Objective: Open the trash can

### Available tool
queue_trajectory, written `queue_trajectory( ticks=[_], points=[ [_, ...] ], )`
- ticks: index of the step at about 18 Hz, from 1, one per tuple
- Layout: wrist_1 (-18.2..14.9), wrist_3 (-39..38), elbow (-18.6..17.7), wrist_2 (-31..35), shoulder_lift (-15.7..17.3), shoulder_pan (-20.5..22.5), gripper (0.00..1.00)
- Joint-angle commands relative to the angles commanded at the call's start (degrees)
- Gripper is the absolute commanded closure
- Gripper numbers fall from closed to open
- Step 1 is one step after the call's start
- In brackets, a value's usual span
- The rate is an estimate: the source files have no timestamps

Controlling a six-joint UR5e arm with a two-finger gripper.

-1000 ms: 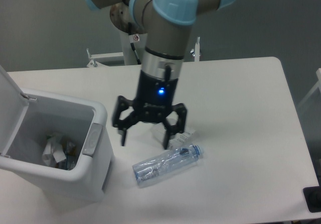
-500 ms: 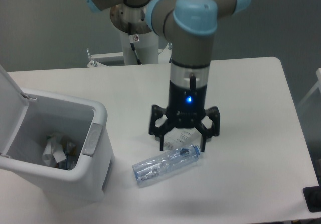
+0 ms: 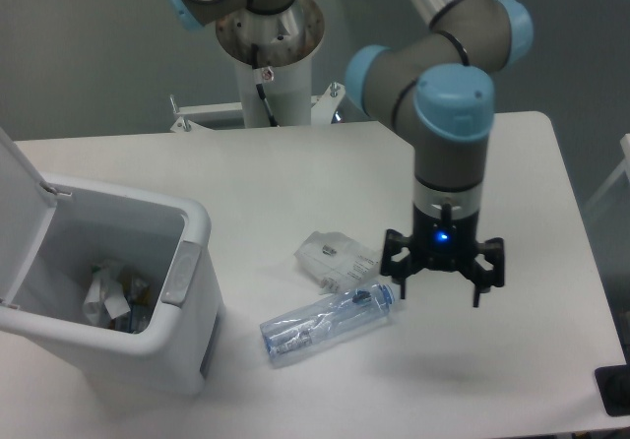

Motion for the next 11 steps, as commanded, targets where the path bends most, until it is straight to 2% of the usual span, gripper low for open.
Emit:
queue_trajectory(
  ticks=[4,11],
  points=[
    [0.17,2.29,-2.29,0.63,0.79,0.00,0.00],
    [0.17,3.09,-3.52,0.72,1.32,-0.09,0.00]
  ],
)
